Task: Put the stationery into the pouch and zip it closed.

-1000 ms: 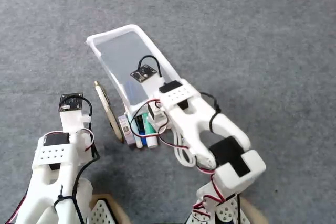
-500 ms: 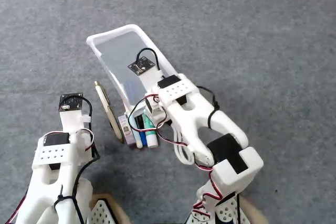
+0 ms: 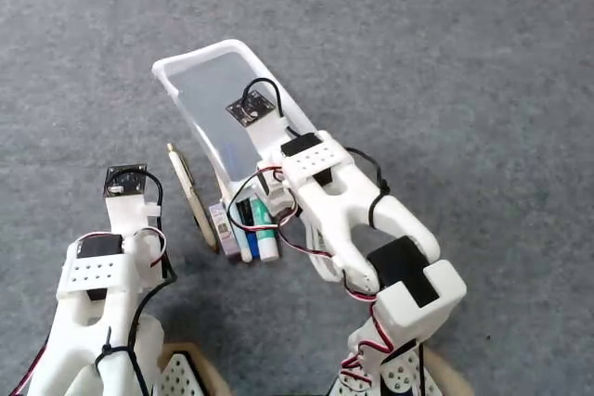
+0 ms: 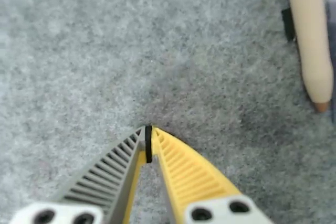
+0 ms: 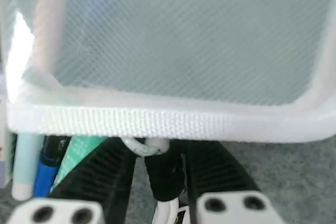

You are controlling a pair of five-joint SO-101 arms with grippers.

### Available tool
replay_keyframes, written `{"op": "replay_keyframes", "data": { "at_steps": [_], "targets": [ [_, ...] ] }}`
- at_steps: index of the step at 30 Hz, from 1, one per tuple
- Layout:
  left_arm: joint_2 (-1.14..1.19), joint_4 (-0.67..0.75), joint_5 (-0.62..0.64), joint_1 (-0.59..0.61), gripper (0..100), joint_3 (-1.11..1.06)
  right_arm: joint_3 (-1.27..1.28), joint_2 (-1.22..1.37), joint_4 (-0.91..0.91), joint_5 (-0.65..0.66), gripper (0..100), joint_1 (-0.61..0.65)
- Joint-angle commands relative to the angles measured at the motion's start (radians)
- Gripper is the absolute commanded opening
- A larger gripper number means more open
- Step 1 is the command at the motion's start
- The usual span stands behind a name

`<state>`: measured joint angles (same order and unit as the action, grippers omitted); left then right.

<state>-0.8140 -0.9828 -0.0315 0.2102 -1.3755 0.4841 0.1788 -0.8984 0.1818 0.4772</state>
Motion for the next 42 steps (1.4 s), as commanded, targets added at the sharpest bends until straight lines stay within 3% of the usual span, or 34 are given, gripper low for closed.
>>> {"op": "replay_keyframes", "data": {
  "at_steps": [1, 9, 15, 18, 29, 38, 42],
  "targets": [
    [-0.003, 0.029, 0.009, 0.007, 3, 0.016, 0.007, -0.008, 0.005, 0.006, 9.4, -0.005],
    [-0.003, 0.029, 0.009, 0.007, 3, 0.016, 0.036, -0.012, -0.032, 0.008, 10.1, -0.002],
    [-0.003, 0.032, 0.009, 0.007, 3, 0.016, 0.038, -0.010, -0.069, 0.048, 27.0, -0.002],
    [-0.003, 0.032, 0.009, 0.007, 3, 0.016, 0.041, -0.010, -0.075, 0.049, 29.6, -0.005],
    [-0.003, 0.032, 0.009, 0.007, 3, 0.016, 0.059, -0.010, -0.074, 0.049, 19.7, -0.008],
    [-0.003, 0.032, 0.009, 0.007, 3, 0.016, 0.058, -0.010, -0.072, -0.017, 1.8, -0.008],
    [-0.003, 0.032, 0.009, 0.007, 3, 0.016, 0.058, -0.012, -0.072, -0.020, 1.4, -0.008]
  ]
}}
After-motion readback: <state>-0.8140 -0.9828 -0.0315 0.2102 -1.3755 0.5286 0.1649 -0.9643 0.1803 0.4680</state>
